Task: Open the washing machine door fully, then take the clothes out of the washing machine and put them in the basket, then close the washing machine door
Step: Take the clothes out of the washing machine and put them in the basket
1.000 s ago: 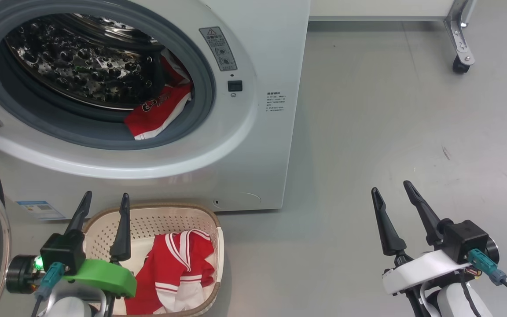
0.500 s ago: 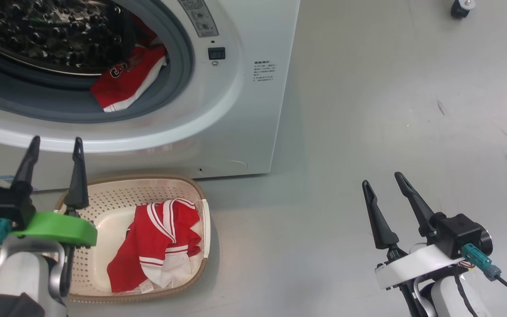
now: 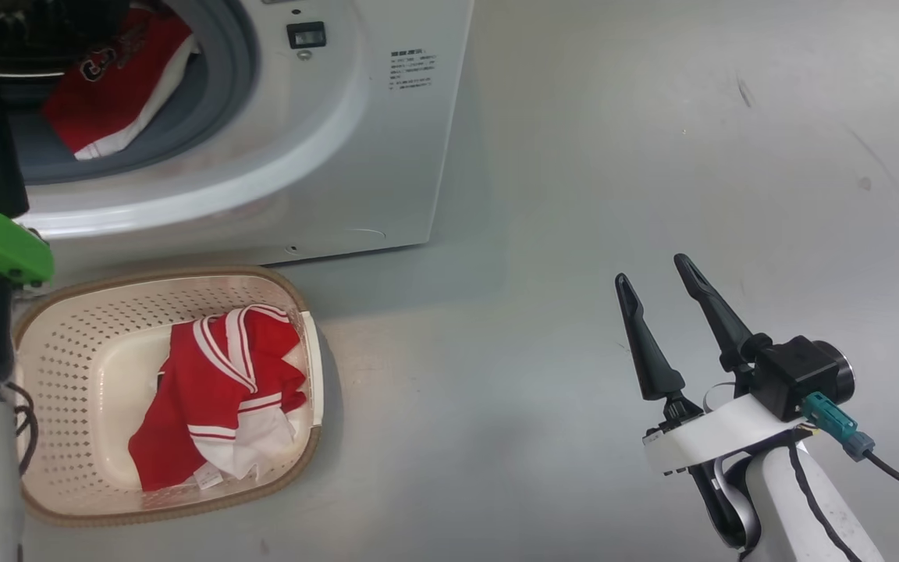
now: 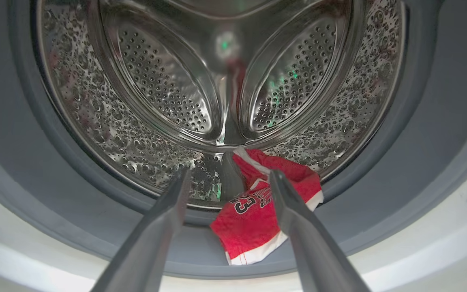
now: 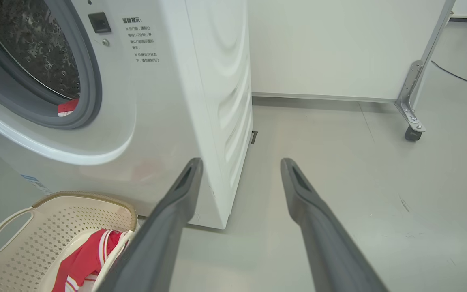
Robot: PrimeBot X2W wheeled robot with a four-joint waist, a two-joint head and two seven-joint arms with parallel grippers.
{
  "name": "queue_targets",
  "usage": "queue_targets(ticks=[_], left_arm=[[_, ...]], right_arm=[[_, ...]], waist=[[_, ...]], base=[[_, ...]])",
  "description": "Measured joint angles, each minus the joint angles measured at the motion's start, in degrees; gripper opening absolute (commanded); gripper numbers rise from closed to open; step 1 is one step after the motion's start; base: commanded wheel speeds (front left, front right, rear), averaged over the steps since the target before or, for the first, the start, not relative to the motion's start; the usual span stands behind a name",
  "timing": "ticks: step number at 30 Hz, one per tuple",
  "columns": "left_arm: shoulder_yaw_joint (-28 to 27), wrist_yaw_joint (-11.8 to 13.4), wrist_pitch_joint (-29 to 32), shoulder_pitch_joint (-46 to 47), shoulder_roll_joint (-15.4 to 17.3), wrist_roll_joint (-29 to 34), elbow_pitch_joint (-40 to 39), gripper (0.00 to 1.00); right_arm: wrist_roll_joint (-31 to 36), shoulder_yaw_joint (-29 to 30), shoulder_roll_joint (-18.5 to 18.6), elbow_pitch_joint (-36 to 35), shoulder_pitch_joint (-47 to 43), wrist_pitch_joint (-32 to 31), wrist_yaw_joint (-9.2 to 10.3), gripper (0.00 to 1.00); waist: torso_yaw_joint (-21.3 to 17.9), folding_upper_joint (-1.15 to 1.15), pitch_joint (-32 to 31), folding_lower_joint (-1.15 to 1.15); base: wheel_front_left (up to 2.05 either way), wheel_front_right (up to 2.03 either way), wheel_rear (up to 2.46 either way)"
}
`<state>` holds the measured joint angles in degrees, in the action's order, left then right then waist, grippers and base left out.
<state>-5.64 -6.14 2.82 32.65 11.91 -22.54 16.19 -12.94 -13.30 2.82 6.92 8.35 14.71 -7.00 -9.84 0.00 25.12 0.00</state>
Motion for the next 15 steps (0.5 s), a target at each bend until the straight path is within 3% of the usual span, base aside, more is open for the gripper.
queue_targets(ticks=[15], left_arm=[[-3.65, -0.32, 19.96, 13.86, 1.64, -14.1, 6.72, 1.0]], right_arm=[[-0.81, -1.36, -0.07, -0.02, 3.65, 0.0, 0.0, 1.0]], waist=[[-5.16, 0.0, 5.55, 0.0]], base=[[0.0, 0.0, 0.0]])
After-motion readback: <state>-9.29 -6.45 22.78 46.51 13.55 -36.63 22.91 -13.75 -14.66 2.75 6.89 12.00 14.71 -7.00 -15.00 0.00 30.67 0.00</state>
